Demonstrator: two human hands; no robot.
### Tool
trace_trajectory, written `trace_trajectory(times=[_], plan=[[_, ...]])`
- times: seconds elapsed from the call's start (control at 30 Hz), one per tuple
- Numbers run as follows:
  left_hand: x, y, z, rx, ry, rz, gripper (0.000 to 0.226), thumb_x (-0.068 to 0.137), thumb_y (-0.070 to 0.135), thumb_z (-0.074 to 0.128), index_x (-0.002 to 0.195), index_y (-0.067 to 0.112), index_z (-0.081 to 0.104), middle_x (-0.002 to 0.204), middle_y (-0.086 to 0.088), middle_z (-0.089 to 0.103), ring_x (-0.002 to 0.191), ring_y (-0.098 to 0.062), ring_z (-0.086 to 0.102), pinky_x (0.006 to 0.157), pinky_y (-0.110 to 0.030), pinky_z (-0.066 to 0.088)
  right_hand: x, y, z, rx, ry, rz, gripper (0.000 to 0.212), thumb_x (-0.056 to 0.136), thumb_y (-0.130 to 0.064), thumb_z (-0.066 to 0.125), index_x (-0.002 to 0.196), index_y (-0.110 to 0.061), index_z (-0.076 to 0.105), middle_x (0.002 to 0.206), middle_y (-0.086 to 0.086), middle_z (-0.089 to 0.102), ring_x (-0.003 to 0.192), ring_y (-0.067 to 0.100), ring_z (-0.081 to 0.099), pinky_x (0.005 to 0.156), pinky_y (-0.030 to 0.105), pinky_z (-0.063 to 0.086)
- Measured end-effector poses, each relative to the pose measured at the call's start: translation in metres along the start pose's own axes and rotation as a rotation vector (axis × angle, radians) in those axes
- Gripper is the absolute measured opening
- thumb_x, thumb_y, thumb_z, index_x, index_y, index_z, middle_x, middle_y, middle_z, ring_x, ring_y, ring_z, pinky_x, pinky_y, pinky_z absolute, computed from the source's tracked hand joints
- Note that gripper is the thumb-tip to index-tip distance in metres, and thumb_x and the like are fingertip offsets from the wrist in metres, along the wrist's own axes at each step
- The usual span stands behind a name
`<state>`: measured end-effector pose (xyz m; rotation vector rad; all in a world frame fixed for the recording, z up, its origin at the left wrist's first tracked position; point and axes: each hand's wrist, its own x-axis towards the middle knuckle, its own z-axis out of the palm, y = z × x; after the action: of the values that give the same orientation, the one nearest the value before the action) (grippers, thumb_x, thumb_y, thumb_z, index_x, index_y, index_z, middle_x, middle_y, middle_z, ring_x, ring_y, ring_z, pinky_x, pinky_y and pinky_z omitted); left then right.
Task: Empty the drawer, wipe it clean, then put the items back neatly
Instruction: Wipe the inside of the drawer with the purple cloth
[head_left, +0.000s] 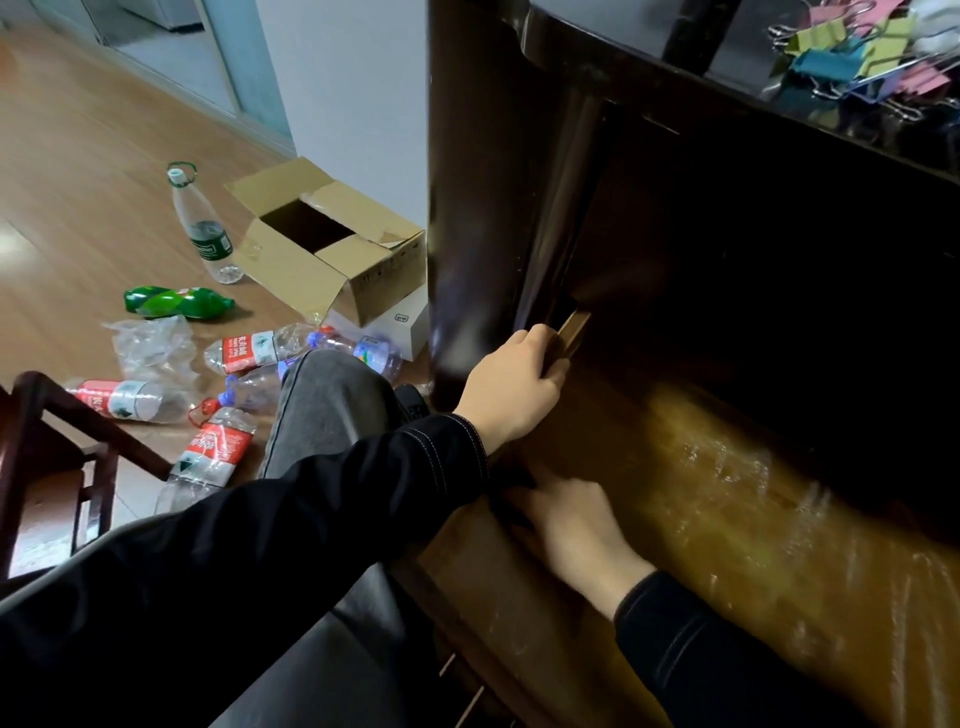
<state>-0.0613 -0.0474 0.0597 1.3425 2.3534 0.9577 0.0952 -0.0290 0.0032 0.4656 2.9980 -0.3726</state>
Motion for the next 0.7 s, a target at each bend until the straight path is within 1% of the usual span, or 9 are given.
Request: trace_trajectory(times=[0.1,0.17,0.2,0.3,0.37,0.47,0.57,0.63,0.7], plan=[[0.001,0.000,0.000,-0.004,0.005,-0.001,0.029,0.098,0.037,0.050,0.120,0.017,0.051,0.112,-0.004,0.059,0.106,-0.030,0.057,0.084,-0.040,0.044,0.013,0.015,-0.018,-0.037,0.016,0.215,0.036,0.103,-0.032,0.052,0.139,-0.039,0.056,0.136,-0.003,0.057,0.116,0.022,0.062,0.097,0.033,0.050],[0.001,0.001,0.000,-0.004,0.004,0.000,0.030,0.099,0.036,0.050,0.121,0.016,0.051,0.113,-0.005,0.059,0.106,-0.031,0.057,0.085,-0.040,0.044,0.024,0.018,-0.027,-0.101,0.020,0.372,0.033,0.102,-0.035,0.053,0.134,-0.032,0.058,0.134,0.002,0.058,0.115,0.026,0.062,0.093,0.036,0.051],[0.000,0.001,0.000,-0.001,0.003,0.001,0.029,0.099,0.036,0.050,0.120,0.016,0.050,0.113,-0.005,0.059,0.106,-0.031,0.057,0.084,-0.039,0.044,0.028,0.012,-0.027,-0.125,0.000,0.378,0.031,0.102,-0.033,0.053,0.132,-0.028,0.059,0.132,0.004,0.058,0.113,0.027,0.062,0.089,0.036,0.050],[0.000,0.002,-0.001,0.010,0.004,0.001,0.028,0.099,0.035,0.049,0.119,0.016,0.050,0.113,-0.005,0.059,0.106,-0.031,0.057,0.085,-0.041,0.045,0.022,-0.022,-0.014,-0.167,-0.183,0.196,0.034,0.102,-0.017,0.050,0.134,-0.020,0.060,0.135,0.008,0.054,0.112,0.030,0.062,0.081,0.033,0.047],[0.000,0.003,-0.001,0.008,0.006,0.001,0.028,0.099,0.035,0.049,0.120,0.016,0.051,0.113,-0.005,0.059,0.105,-0.030,0.057,0.085,-0.041,0.045,0.013,-0.026,-0.008,-0.157,-0.198,0.070,0.039,0.101,-0.012,0.047,0.138,-0.021,0.059,0.138,0.008,0.053,0.114,0.031,0.060,0.085,0.033,0.050],[0.000,0.003,-0.002,0.006,0.007,-0.003,0.028,0.099,0.035,0.050,0.120,0.016,0.051,0.113,-0.005,0.059,0.105,-0.030,0.057,0.085,-0.040,0.045,0.019,-0.008,-0.021,-0.133,-0.137,0.162,0.034,0.104,-0.027,0.048,0.137,-0.029,0.058,0.135,0.004,0.056,0.115,0.028,0.060,0.090,0.034,0.051],[0.000,0.003,-0.001,0.004,0.006,-0.002,0.029,0.099,0.035,0.050,0.120,0.016,0.051,0.113,-0.005,0.059,0.105,-0.030,0.057,0.084,-0.040,0.044,0.031,-0.003,-0.028,-0.182,-0.077,0.286,0.032,0.103,-0.035,0.050,0.133,-0.028,0.058,0.130,0.004,0.059,0.112,0.027,0.063,0.082,0.034,0.049],[0.000,0.002,-0.001,0.005,0.006,0.000,0.029,0.099,0.035,0.050,0.120,0.016,0.051,0.113,-0.005,0.059,0.105,-0.030,0.057,0.084,-0.040,0.044,0.027,-0.015,-0.022,-0.165,-0.105,0.243,0.031,0.103,-0.029,0.050,0.133,-0.025,0.059,0.131,0.006,0.057,0.109,0.029,0.064,0.076,0.033,0.046],[0.001,0.002,0.000,-0.001,0.007,0.001,0.028,0.099,0.035,0.049,0.120,0.016,0.051,0.113,-0.005,0.059,0.104,-0.030,0.057,0.084,-0.040,0.045,0.010,-0.026,-0.006,-0.127,-0.119,0.103,0.032,0.103,-0.023,0.050,0.133,-0.025,0.060,0.131,0.004,0.056,0.106,0.029,0.064,0.077,0.033,0.050]])
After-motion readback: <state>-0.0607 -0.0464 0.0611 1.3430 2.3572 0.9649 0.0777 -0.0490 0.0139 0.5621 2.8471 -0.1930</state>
